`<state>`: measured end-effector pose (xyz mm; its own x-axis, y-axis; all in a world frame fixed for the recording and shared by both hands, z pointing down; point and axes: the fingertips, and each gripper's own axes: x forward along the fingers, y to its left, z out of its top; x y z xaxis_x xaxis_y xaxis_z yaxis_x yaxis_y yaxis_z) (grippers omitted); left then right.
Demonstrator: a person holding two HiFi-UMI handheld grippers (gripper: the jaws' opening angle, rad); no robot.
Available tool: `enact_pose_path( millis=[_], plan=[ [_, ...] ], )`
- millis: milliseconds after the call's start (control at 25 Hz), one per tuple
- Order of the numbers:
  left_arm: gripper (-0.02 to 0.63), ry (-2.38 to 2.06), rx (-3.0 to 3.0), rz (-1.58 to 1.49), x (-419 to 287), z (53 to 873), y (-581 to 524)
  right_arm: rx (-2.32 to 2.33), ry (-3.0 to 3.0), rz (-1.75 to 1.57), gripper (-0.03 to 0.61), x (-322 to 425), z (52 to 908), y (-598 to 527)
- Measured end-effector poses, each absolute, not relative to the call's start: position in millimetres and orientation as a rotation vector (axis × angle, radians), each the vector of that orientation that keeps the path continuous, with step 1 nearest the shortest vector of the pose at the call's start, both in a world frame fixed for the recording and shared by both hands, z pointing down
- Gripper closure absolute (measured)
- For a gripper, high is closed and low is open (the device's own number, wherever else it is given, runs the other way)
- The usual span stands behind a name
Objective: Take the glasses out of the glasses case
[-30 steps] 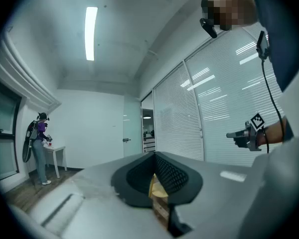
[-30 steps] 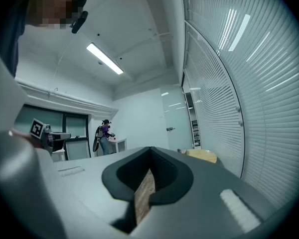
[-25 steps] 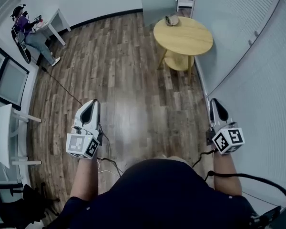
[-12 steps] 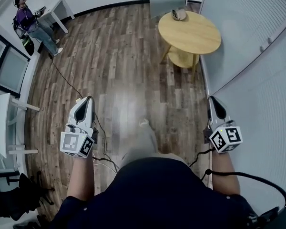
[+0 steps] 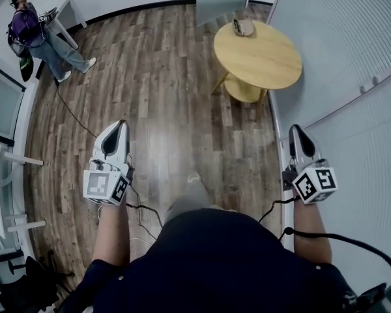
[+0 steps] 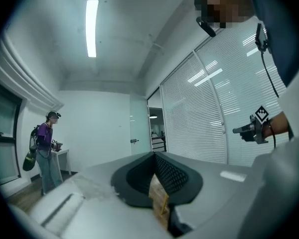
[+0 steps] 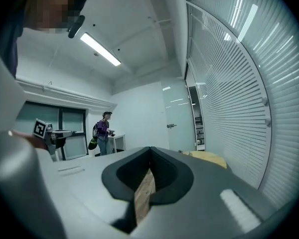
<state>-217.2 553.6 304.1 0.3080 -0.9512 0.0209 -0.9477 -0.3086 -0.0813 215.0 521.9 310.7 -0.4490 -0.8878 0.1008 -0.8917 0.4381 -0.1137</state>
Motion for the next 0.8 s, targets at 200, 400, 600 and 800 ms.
enact_pose_path(
  millis=[200, 400, 600, 800],
  plan=[
    [0.609, 1.781, -2.489, -0.061, -260, 293, 476, 1.654, -2.612, 0.224, 0.569, 176, 300, 464],
    [0.609, 1.710, -2.537, -0.042, -272, 310, 416, 1.655, -2.570, 0.162, 0.569, 146, 297, 428],
    [0.609, 1.678, -2.586, 0.058, -274, 306, 376, 1.672, -2.534, 0.169, 0.569, 139, 294, 407],
    [0.609, 1.672, -2.576, 0.040, -289, 314, 361, 1.636, -2.524, 0.182, 0.569, 126, 291, 379]
  ],
)
